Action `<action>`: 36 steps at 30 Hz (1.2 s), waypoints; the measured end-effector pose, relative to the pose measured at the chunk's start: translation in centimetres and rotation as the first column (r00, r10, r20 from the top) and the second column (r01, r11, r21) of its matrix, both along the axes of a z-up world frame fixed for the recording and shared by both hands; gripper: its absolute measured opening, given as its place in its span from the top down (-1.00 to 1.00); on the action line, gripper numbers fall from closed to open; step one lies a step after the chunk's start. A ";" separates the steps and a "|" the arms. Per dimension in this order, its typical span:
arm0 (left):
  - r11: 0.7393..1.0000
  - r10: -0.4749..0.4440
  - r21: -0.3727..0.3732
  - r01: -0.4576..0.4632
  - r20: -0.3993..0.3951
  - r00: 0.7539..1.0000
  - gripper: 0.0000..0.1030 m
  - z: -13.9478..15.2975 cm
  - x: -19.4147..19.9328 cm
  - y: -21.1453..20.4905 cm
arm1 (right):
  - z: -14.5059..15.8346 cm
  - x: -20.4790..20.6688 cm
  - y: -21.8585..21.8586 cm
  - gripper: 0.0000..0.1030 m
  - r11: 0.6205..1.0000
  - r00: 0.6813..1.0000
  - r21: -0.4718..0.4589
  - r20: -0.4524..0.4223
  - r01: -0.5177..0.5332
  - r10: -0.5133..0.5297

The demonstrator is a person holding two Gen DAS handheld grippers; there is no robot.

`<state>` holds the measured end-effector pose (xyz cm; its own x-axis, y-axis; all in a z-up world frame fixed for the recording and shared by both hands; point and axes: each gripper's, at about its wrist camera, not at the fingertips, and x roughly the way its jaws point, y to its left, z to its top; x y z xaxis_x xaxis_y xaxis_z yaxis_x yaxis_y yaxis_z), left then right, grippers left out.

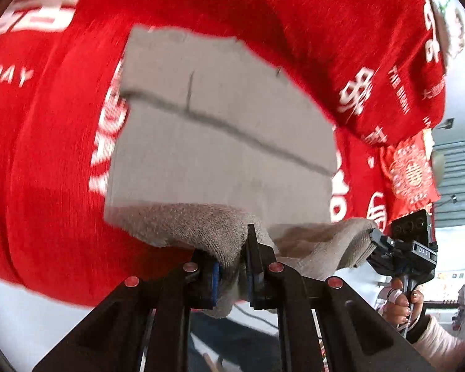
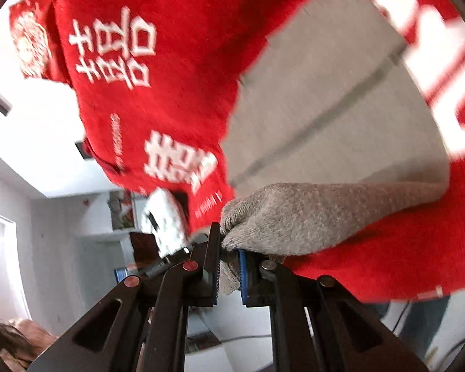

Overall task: Fold small clothes
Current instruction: 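Grasp the sweater hem with both grippers and lift it toward the collar, then lay the hem over the collar and open both grippers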

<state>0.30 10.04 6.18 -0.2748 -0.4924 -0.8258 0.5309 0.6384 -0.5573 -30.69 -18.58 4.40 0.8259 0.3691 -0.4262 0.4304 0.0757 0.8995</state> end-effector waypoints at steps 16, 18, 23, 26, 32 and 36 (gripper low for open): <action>1.000 -0.029 0.010 0.028 0.126 0.992 0.72 -1.4 10.5 -10.8 | -1.3 8.8 -10.0 0.79 0.990 0.989 -0.022 -0.052 0.136 -0.137; 0.999 -0.026 0.046 0.020 0.132 0.991 0.72 -2.3 10.7 -11.3 | -2.8 9.6 -11.0 0.79 0.990 0.987 0.002 -0.077 0.139 -0.139; 0.993 0.022 0.114 -0.032 0.095 0.995 0.71 -4.0 12.0 -12.1 | -5.8 11.3 -13.3 0.78 0.989 0.982 0.056 -0.139 0.138 -0.130; 0.988 0.026 0.149 -0.043 0.109 0.994 0.34 -3.8 12.6 -12.3 | -6.9 12.0 -14.5 0.72 0.989 0.977 0.071 -0.175 0.134 -0.120; 0.991 0.059 0.105 -0.085 0.231 0.971 -0.59 -0.6 13.9 -12.0 | -8.2 12.3 -16.5 0.45 0.981 0.969 0.122 -0.216 0.152 -0.124; 0.983 -0.012 0.184 -0.021 0.176 0.984 -0.59 -3.0 13.3 -12.6 | -7.0 12.6 -16.6 0.34 0.993 0.971 0.070 -0.229 0.091 -0.073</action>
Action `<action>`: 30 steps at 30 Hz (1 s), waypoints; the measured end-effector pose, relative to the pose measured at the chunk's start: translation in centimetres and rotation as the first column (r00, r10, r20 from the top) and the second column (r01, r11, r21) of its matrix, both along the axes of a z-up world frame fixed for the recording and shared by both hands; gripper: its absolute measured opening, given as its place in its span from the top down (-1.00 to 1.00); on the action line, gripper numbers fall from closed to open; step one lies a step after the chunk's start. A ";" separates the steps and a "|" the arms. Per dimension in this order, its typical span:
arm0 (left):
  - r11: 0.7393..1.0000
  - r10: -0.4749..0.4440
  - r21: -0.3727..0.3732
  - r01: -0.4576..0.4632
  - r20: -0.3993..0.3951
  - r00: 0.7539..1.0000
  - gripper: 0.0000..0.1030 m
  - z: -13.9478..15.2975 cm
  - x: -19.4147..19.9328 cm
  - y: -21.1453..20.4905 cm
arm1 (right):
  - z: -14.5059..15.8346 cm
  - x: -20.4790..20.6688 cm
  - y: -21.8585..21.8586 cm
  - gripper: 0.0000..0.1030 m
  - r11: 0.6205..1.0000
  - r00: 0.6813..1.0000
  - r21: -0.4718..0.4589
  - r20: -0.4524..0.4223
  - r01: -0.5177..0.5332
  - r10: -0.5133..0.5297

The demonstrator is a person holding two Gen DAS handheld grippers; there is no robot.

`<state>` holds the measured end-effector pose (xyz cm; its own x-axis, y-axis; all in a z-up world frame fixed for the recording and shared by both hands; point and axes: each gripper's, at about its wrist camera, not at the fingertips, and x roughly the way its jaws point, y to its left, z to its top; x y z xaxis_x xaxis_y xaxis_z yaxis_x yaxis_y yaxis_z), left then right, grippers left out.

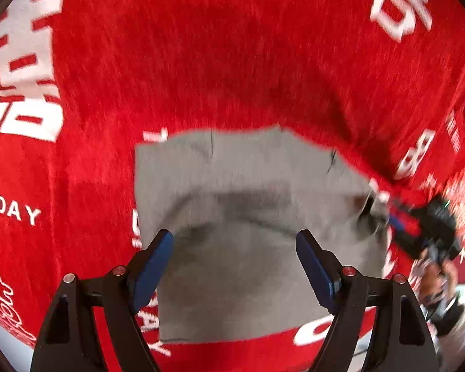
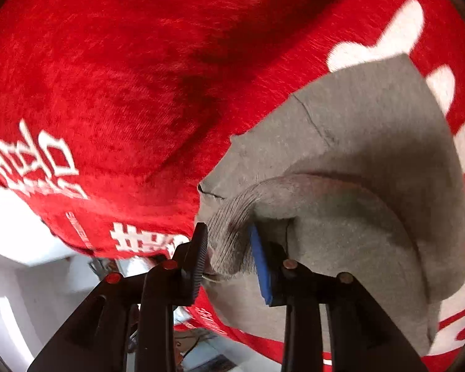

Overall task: Fold small clothes
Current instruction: 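Lay the hem over the collar and open both grippers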

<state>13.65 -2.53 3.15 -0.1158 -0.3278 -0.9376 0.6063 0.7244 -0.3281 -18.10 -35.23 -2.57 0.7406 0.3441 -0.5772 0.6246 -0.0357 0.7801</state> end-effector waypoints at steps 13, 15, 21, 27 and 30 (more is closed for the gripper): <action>0.996 -0.090 0.008 0.091 -0.068 0.994 -0.59 -5.5 -2.4 -7.3 | -4.4 1.9 -0.3 0.34 0.980 0.983 0.170 0.131 0.105 -0.128; 0.999 -0.036 0.016 0.036 -0.009 0.999 -0.59 -5.3 -0.8 -7.9 | -4.6 2.0 -1.6 0.34 0.977 0.978 0.145 0.120 0.155 -0.173; 0.986 0.144 0.064 -0.156 0.163 0.976 -0.59 -4.2 4.0 -7.4 | -3.3 1.6 -4.2 0.07 0.984 0.983 0.019 0.029 0.179 -0.179; 0.981 0.138 0.104 -0.162 0.203 0.969 -0.59 -3.4 5.1 -5.4 | -0.8 0.9 -4.5 0.02 0.986 0.987 -0.142 -0.121 0.087 -0.105; 0.982 0.103 0.138 -0.130 0.192 0.976 -0.59 -3.5 4.2 -3.7 | 1.1 1.0 -3.4 0.02 0.965 0.978 -0.254 -0.209 -0.057 0.002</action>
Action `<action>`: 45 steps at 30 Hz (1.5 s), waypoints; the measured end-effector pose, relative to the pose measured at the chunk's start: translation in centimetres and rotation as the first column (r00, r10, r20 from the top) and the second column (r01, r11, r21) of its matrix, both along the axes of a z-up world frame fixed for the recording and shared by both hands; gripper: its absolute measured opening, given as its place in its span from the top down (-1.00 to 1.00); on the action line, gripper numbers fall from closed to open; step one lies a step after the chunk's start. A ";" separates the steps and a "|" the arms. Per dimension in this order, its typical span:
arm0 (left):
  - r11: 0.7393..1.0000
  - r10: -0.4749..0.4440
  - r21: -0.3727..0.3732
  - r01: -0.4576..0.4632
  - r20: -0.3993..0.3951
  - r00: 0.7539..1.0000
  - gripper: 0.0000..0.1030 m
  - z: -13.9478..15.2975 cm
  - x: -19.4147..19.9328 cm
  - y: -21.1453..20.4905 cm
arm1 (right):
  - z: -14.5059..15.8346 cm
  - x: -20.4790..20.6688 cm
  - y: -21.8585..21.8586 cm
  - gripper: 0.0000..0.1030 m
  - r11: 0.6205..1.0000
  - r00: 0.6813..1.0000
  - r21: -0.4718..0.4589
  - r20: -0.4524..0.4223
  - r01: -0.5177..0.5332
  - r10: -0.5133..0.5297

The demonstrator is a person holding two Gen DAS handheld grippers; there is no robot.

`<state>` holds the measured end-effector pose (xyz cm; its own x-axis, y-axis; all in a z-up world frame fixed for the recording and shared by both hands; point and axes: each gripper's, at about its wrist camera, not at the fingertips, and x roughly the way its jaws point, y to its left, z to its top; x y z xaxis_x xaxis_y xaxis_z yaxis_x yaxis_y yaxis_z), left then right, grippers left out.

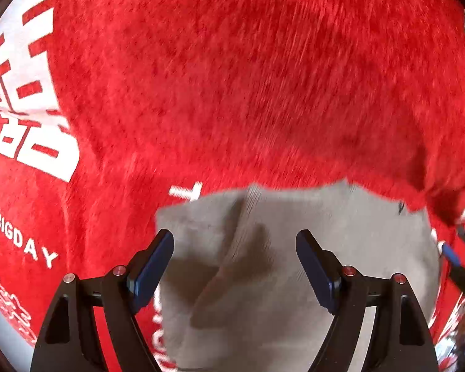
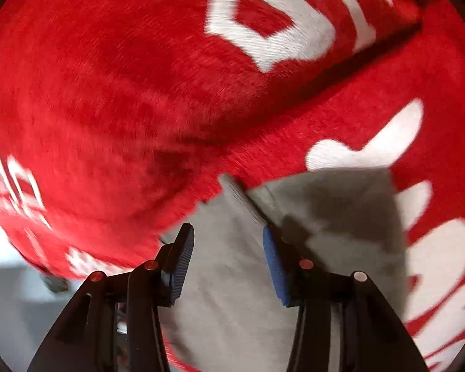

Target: Fold small clothes

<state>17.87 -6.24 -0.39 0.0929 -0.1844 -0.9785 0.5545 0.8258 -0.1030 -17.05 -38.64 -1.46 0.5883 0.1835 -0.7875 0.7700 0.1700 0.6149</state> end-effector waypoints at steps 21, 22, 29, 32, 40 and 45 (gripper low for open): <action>0.995 -0.099 -0.026 0.095 -0.258 0.961 0.14 -2.0 -10.3 9.4 | -1.4 -7.2 8.1 0.88 0.961 0.921 0.029 -0.278 -0.274 0.271; 0.995 -0.099 -0.027 0.096 -0.260 0.960 0.73 -2.1 -10.3 9.4 | -1.3 -7.0 8.1 0.89 0.959 0.919 0.025 -0.278 -0.284 0.279; 0.989 -0.134 -0.088 0.115 -0.242 0.961 0.86 0.0 -10.6 10.1 | 0.9 -7.5 9.2 0.90 0.920 0.871 0.009 -0.319 -0.392 0.374; 0.990 -0.134 -0.067 0.121 -0.247 0.960 0.86 -0.4 -11.3 11.0 | -0.8 -8.2 9.6 0.89 0.917 0.843 0.032 -0.381 -0.399 0.380; 0.994 -0.091 0.044 0.103 -0.219 0.971 0.86 -2.1 -11.3 12.9 | -0.4 -9.5 8.6 0.74 0.947 0.850 0.010 -0.437 -0.322 0.294; 0.993 -0.081 0.073 0.093 -0.157 0.984 0.86 1.0 -9.9 12.9 | 2.6 -7.8 7.0 0.04 0.940 0.881 -0.133 -0.409 -0.314 0.237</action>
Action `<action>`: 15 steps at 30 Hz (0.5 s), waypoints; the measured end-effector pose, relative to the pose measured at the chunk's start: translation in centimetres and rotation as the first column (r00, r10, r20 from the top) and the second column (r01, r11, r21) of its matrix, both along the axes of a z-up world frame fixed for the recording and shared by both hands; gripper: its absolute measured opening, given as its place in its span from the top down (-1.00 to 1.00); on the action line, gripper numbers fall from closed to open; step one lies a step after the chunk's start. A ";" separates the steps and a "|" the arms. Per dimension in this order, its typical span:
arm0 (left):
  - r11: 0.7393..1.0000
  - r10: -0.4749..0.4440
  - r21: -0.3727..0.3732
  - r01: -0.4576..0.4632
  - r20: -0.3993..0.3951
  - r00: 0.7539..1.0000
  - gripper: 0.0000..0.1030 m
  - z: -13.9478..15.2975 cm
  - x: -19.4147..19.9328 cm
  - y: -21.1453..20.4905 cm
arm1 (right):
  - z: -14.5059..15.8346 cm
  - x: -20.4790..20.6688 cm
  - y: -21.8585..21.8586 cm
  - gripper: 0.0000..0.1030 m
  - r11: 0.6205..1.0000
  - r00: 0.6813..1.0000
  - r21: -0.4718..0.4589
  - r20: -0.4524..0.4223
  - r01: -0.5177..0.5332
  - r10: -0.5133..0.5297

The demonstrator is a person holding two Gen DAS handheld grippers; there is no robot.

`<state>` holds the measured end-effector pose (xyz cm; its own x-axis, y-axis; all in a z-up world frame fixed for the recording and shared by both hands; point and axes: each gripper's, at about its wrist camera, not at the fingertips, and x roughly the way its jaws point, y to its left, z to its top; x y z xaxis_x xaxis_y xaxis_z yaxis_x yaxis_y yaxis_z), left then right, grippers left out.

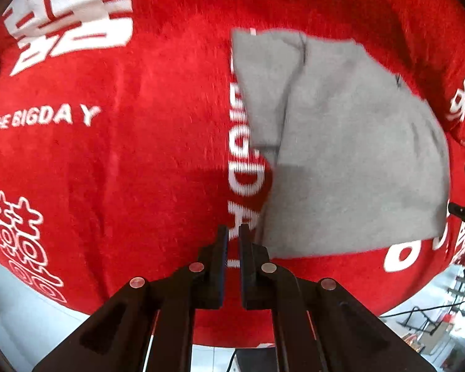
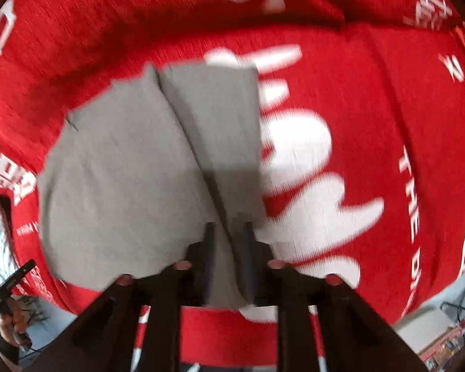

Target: Fold small clothes

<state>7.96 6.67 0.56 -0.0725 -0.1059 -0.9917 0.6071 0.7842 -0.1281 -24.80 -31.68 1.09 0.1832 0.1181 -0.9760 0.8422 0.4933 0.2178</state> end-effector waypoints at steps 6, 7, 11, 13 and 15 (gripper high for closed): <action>0.996 -0.017 -0.082 0.021 0.060 0.998 0.85 1.3 3.1 -6.7 | -1.0 5.3 -2.2 -0.22 1.000 0.997 -0.008 0.076 0.017 -0.016; 0.995 -0.022 -0.093 0.030 0.076 0.997 0.85 1.4 3.7 -7.8 | -1.3 5.6 -2.4 -0.21 1.000 0.997 -0.013 0.076 0.012 -0.011; 0.993 -0.046 -0.102 0.056 0.095 0.994 0.85 0.4 4.9 -11.7 | -2.4 9.0 -3.3 -0.18 0.999 0.996 -0.035 0.086 -0.028 0.031; 0.993 -0.058 -0.095 0.066 0.089 0.994 0.85 -0.6 5.1 -13.2 | -2.8 10.0 -3.6 -0.18 0.999 0.995 -0.037 0.090 -0.036 0.039; 0.994 -0.065 -0.086 0.073 0.087 0.994 0.85 -1.2 5.6 -14.1 | -3.4 10.6 -3.9 -0.15 0.999 0.995 -0.032 0.084 -0.044 0.046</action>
<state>13.56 -7.42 -0.63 0.0009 -0.1912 -0.9816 0.6710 0.7279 -0.1411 -14.18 -35.62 -2.30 0.2603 0.0986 -0.9605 0.7982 0.5378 0.2715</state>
